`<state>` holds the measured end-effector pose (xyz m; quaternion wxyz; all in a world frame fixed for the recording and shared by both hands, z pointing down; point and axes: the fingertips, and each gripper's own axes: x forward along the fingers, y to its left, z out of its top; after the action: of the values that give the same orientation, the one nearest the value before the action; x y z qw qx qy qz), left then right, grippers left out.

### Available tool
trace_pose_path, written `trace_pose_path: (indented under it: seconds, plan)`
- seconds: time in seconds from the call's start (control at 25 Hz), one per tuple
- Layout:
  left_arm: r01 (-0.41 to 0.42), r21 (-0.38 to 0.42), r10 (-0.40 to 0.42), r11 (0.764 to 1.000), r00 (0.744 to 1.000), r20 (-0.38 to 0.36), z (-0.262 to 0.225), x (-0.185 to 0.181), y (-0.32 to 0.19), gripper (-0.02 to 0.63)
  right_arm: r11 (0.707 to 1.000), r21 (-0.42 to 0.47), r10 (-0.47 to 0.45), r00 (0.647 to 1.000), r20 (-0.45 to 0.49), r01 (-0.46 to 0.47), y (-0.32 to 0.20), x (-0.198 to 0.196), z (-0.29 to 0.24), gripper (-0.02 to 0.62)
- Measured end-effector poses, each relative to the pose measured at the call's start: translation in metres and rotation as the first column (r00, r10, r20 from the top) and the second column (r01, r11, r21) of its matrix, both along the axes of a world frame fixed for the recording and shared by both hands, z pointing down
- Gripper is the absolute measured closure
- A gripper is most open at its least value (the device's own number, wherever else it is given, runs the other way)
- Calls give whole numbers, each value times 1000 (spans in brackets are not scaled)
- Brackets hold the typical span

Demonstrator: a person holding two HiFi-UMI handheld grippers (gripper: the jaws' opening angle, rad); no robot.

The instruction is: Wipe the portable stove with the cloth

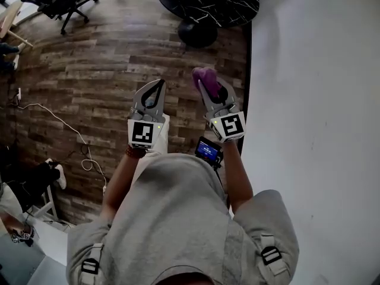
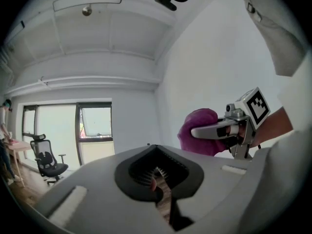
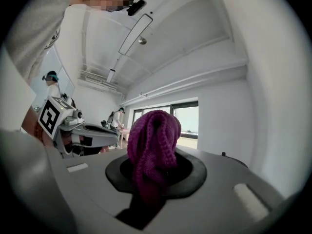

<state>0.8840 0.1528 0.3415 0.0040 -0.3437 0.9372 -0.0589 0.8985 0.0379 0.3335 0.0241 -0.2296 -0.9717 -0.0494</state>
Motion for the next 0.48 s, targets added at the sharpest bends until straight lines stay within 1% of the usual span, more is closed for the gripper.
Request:
trace_pose_path:
  seconds: [0.08,0.16,0.36,0.48]
  plan:
    - [-36,13,36,999,999,-24,7,-54,-8,611,999,-8,48,999,-21,-48,-6,-52,2,497]
    - [-78,8,78,997,996,-46,9,-105,-14,611,997,-14,82,995,-54,-82,-10,-105,2,497]
    - [-177,-84,170,981,982,-87,22,-218,-5,611,988,-1,153,983,-101,-154,-19,-232,14,497]
    - [-226,-86,213,970,968,-131,42,-272,6,611,981,5,195,975,-109,-196,-24,-298,30,497]
